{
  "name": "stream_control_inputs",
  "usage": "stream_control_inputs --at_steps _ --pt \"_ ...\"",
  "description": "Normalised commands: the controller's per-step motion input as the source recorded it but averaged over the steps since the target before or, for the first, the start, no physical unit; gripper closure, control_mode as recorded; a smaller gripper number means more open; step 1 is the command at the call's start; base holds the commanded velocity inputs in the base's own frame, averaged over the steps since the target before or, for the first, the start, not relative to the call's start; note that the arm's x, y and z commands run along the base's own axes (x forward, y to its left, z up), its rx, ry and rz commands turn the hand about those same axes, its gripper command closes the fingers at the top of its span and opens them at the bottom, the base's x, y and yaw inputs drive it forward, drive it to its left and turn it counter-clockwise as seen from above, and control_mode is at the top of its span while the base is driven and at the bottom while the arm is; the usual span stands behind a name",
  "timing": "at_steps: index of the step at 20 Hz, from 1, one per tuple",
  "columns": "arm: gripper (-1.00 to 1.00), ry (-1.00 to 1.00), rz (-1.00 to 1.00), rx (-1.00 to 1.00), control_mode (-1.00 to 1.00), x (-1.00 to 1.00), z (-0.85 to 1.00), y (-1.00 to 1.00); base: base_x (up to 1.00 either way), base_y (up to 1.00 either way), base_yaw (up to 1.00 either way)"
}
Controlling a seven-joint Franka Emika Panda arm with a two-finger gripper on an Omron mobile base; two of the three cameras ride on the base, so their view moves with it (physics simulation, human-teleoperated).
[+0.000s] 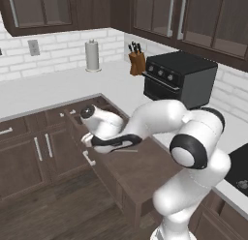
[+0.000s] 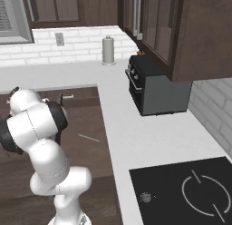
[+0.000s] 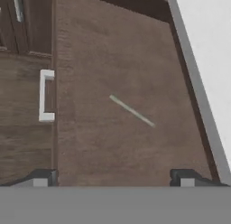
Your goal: Take a straw from the drawer in front and place it inside the glass cup on the dining counter.
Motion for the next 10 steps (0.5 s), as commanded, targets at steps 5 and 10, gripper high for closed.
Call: stream_control_inputs --at_steps 5,10 --pt "-1.0 0.36 0.0 0.24 -1.0 0.45 -0.07 -0.68 0.0 0.0 0.0" --pt "-1.0 0.29 0.0 0.08 -1.0 0.37 -0.48 -0.23 0.0 0.0 0.0"
